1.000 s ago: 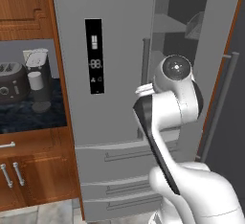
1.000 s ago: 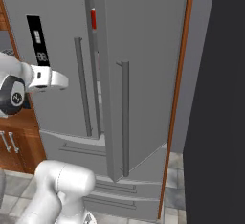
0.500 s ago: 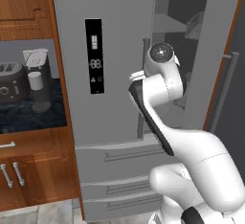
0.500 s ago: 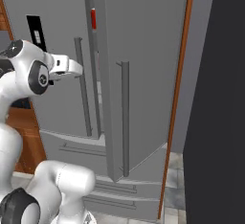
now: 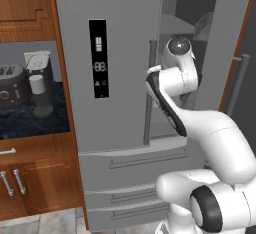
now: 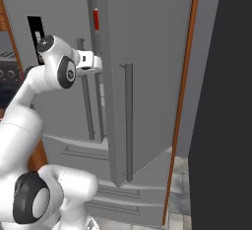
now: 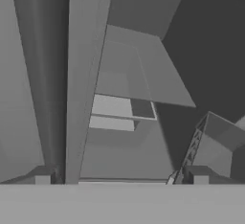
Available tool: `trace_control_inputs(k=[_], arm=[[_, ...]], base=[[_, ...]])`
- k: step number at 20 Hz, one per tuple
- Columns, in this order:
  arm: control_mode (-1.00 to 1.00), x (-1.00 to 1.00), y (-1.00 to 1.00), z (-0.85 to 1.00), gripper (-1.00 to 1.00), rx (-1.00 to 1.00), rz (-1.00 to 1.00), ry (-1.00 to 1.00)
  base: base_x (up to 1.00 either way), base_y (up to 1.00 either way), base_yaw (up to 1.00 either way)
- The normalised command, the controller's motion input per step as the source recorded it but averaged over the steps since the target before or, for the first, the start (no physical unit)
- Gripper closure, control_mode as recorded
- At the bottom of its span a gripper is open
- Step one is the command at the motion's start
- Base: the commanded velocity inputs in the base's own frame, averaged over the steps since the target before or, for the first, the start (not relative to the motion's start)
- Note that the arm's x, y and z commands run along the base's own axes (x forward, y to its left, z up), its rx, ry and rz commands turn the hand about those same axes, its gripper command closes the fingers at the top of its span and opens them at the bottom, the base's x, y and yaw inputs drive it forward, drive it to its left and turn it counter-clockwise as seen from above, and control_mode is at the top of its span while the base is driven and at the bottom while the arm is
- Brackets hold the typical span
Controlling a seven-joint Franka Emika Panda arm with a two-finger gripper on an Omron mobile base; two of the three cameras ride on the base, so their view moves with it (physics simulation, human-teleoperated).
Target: Open the fridge, grab two sodas, and place both sodas inside the bowl with ice on the dining counter.
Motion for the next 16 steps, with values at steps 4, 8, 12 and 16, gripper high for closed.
trace_control_inputs(k=[4, 8, 12, 16], arm=[[-1.00, 0.14, -0.71, -0.01, -1.00, 0.00, 0.00, -0.01], [-1.00, -0.18, -0.75, -0.01, -1.00, 0.00, 0.00, -0.06], [-1.00, -0.38, -0.73, 0.00, -1.00, 0.00, 0.00, -0.10], [-1.00, -0.32, -0.71, 0.00, -1.00, 0.00, 0.00, -0.09]], base=[[0.00, 0.00, 0.00], [0.00, 0.00, 0.00], [0.00, 0.00, 0.00], [0.00, 0.00, 0.00]])
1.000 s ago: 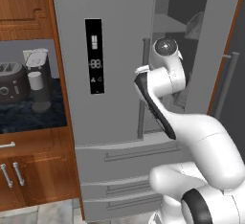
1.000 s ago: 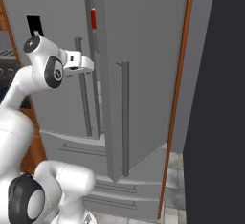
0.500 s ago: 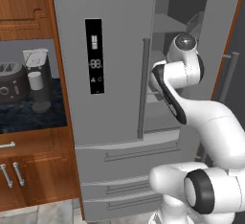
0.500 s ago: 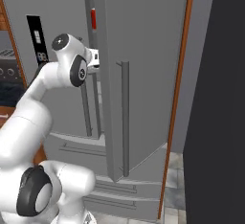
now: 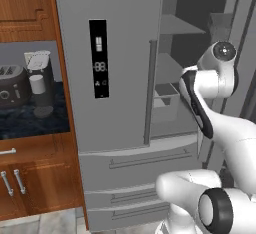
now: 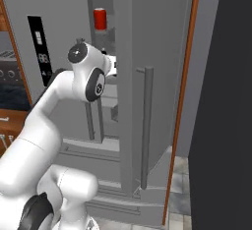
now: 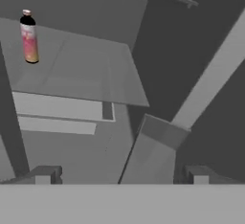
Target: Open the fridge, grab two sodas, and place both sodas inside the bowl with ice on the dining counter.
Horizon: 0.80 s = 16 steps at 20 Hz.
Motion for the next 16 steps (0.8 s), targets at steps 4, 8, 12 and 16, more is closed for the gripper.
trace_control_inputs(k=[4, 8, 12, 16], arm=[[-1.00, -0.23, -0.67, 0.00, -1.00, 0.00, -0.03, -0.09], [-1.00, 0.10, -0.54, 0.00, -1.00, 0.00, -0.07, 0.00], [-1.00, 0.26, -0.48, 0.00, -1.00, 0.00, -0.06, 0.00], [-1.00, 0.09, -0.50, 0.00, -1.00, 0.00, -0.05, 0.00]], base=[[0.00, 0.00, 0.00], [0.00, 0.00, 0.00], [0.00, 0.00, 0.00], [0.00, 0.00, 0.00]])
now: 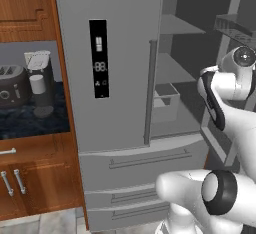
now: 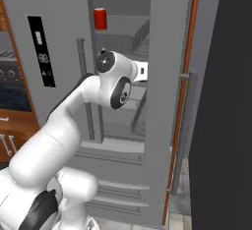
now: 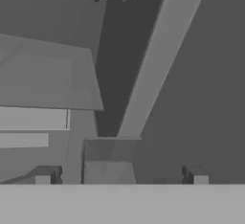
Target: Open the fridge, grab two sodas, and place both sodas inside the bowl with ice on the dining counter.
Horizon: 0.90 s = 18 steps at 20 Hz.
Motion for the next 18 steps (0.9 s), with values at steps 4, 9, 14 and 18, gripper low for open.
trace_control_inputs(k=[4, 9, 14, 18], arm=[[-1.00, 0.00, -0.50, 0.00, -1.00, 0.01, -0.05, 0.00], [-1.00, -0.27, -0.20, -0.02, -1.00, 0.01, -0.01, 0.00], [-1.00, -0.65, 0.60, -0.11, -1.00, 0.04, 0.00, -0.05], [-1.00, -0.49, 1.00, -0.01, -1.00, 0.02, -0.02, -0.04]], base=[[0.00, 0.00, 0.00], [0.00, 0.00, 0.00], [0.00, 0.00, 0.00], [0.00, 0.00, 0.00]])
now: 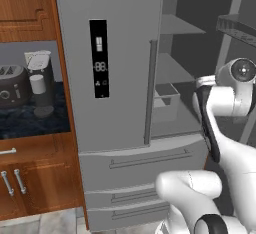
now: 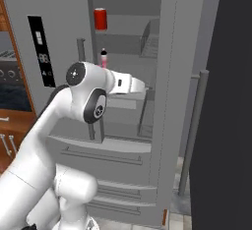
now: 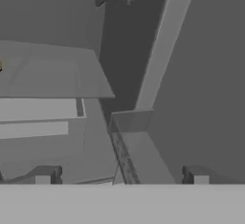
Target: Open the fridge, grab two sodas, and place both sodas inside the bowl with ice on the dining counter.
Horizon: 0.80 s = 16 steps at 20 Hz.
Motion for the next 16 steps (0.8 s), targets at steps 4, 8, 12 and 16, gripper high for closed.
trace_control_inputs(k=[4, 8, 12, 16], arm=[[-1.00, -0.12, 1.00, 0.07, -1.00, 0.00, 0.00, 0.00], [-1.00, 0.00, 1.00, 0.16, -1.00, 0.00, 0.00, 0.00], [-1.00, 0.16, 0.99, 0.25, -1.00, 0.03, 0.00, 0.01], [-1.00, 0.54, 0.56, 0.36, -1.00, 0.09, 0.09, 0.06]], base=[[0.00, 0.00, 0.00], [0.00, 0.00, 0.00], [0.00, 0.00, 0.00], [0.00, 0.00, 0.00]])
